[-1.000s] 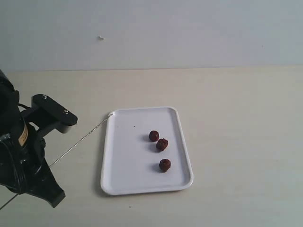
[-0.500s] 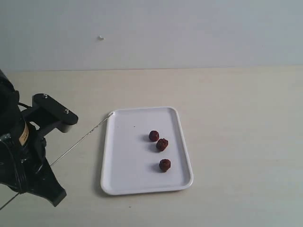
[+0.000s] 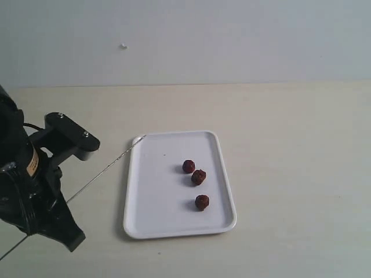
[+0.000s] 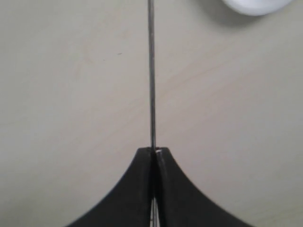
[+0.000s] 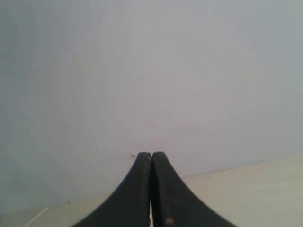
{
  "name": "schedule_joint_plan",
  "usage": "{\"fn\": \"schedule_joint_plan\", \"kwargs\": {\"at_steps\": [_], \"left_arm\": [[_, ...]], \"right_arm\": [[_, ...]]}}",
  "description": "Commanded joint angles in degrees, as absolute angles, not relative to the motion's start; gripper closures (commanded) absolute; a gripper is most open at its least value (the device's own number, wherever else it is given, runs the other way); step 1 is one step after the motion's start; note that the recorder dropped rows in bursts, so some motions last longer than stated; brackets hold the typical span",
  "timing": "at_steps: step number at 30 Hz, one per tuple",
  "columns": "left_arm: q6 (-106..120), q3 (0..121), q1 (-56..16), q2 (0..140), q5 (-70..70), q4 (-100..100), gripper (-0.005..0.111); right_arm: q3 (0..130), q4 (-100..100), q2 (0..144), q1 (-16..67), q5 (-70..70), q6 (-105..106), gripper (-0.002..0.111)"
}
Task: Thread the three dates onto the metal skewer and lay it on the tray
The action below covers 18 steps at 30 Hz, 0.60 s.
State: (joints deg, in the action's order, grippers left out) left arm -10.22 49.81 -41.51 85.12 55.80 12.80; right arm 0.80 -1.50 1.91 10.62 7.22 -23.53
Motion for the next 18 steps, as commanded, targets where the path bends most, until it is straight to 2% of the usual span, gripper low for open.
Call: {"fn": "schedule_joint_plan", "kwargs": {"at_steps": [1,10,18], "left_arm": [[-7.32,49.56,-41.45,84.64,55.88,9.95,0.107],[-6.80,49.56,-41.45,84.64,57.09,9.26,0.107],[-6.80,49.56,-41.45,84.64,57.09,8.23,0.107]], "right_arm": [[5.73,-0.97,5.20,10.35,0.86,-23.62,0.108],[20.81,-0.97,24.46,10.35,0.33,-19.47,0.108],[36.17,-0.97,46.69,10.35,-12.16,-12.92,0.108]]}}
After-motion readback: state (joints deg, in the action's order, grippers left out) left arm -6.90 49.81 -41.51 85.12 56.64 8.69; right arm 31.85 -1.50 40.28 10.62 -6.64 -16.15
